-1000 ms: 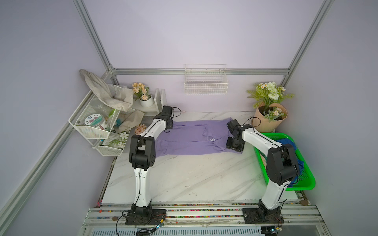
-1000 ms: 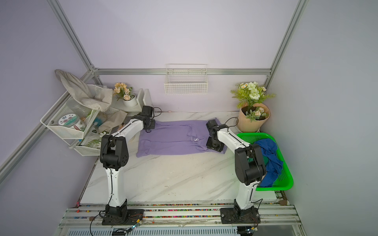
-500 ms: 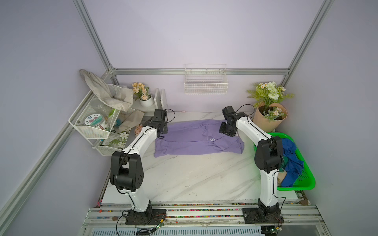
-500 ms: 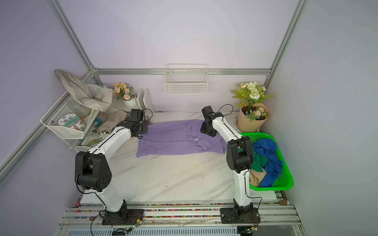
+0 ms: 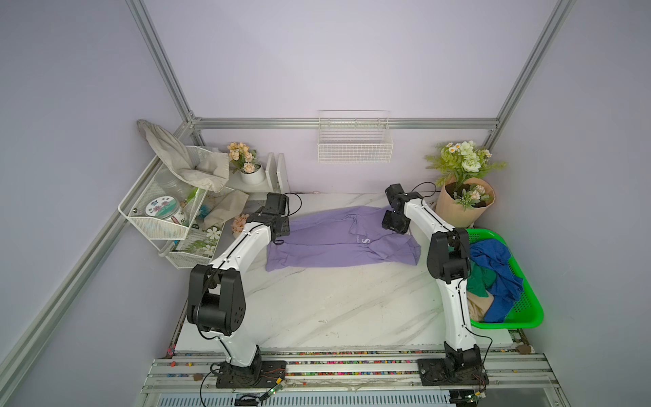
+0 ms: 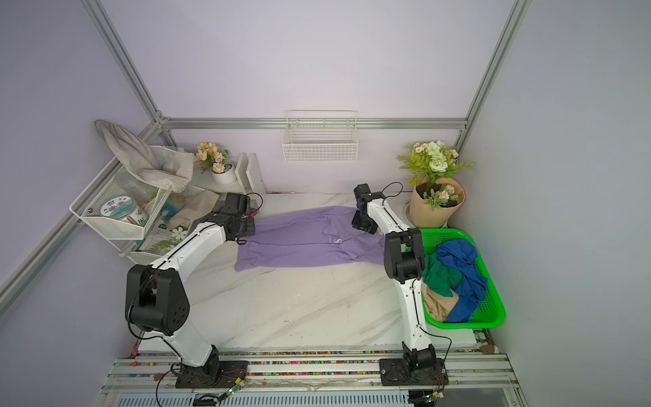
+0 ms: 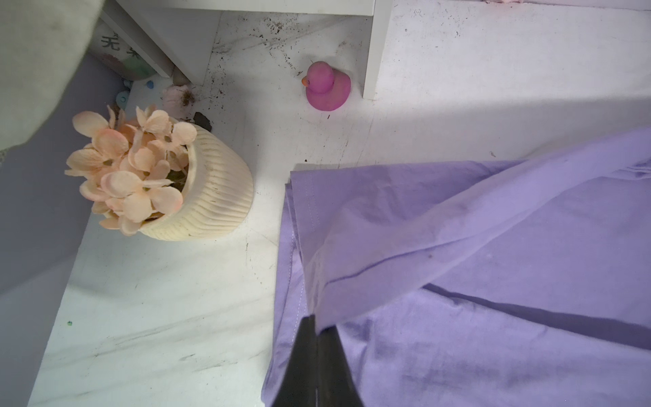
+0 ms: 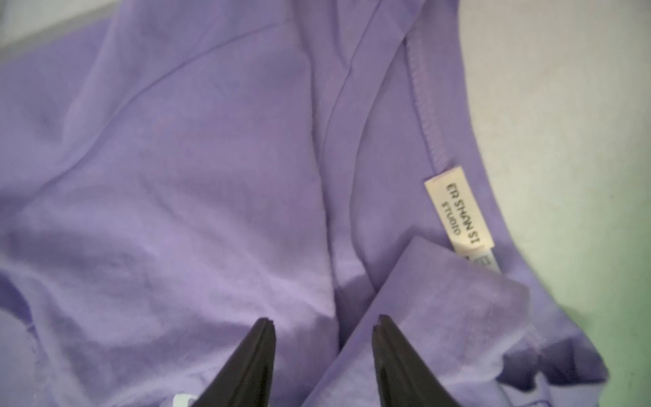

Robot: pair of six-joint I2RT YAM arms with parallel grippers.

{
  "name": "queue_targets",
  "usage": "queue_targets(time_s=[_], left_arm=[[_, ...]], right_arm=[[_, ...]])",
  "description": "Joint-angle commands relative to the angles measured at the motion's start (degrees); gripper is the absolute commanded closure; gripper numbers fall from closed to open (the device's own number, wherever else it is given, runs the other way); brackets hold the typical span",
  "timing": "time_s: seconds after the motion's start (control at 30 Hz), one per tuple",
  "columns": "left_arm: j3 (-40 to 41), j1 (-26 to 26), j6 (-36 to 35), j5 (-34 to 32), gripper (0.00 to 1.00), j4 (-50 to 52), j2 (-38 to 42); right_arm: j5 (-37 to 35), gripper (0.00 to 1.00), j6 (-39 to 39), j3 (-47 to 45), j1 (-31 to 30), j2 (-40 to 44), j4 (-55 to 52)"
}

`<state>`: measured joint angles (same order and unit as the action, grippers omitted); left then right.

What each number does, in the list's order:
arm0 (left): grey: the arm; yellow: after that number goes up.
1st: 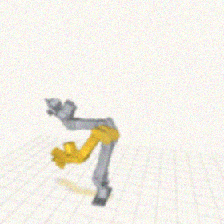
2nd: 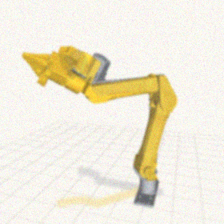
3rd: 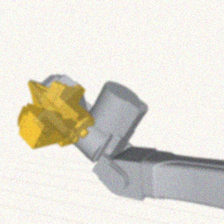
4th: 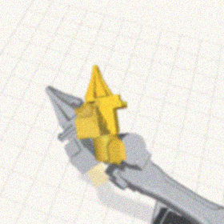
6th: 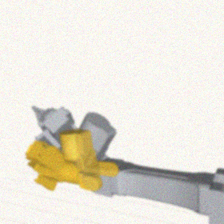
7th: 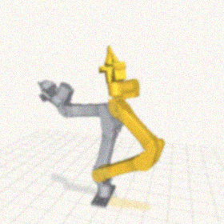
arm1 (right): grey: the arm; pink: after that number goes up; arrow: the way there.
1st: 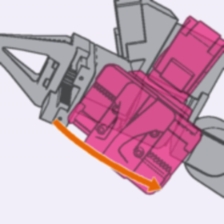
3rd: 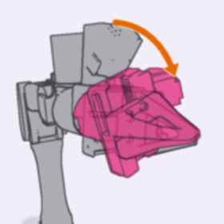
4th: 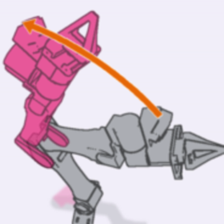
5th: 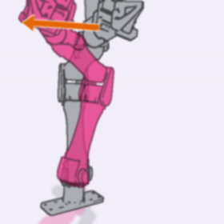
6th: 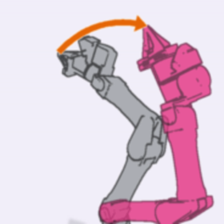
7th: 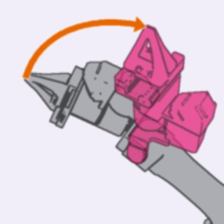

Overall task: Fold and stack t-shirts
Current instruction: Fold the T-shirt.

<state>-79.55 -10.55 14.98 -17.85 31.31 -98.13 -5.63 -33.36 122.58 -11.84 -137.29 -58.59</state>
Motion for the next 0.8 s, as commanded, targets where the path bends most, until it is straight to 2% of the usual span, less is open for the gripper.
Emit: queue_targets(time_s=[0.0,0.57,0.63,0.7,0.77], left_arm=[[1.9,-0.3,0.4,0.0,1.0,1.7,1.4],[1.2,-2.2,1.3,0.3,1.0,2.1,-1.1],[0.9,-2.3,1.1,0.2,1.0,2.2,-1.1],[0.8,-2.4,1.0,0.1,1.0,2.3,-1.1],[0.7,-2.5,1.0,0.2,1.0,2.5,-1.0]], right_arm=[[1.2,0.49,-0.1,0.6,0.0,-1.1,-1.4],[3.7,0.52,0.2,-0.9,-0.3,0.1,-0.6],[3.9,0.6,0.3,-1.6,-0.3,-0.4,-0.4],[4.5,0.74,0.6,-2.3,-0.5,-0.8,0.4],[5.1,0.79,1.0,-2.4,-0.5,-1.0,1.1]])
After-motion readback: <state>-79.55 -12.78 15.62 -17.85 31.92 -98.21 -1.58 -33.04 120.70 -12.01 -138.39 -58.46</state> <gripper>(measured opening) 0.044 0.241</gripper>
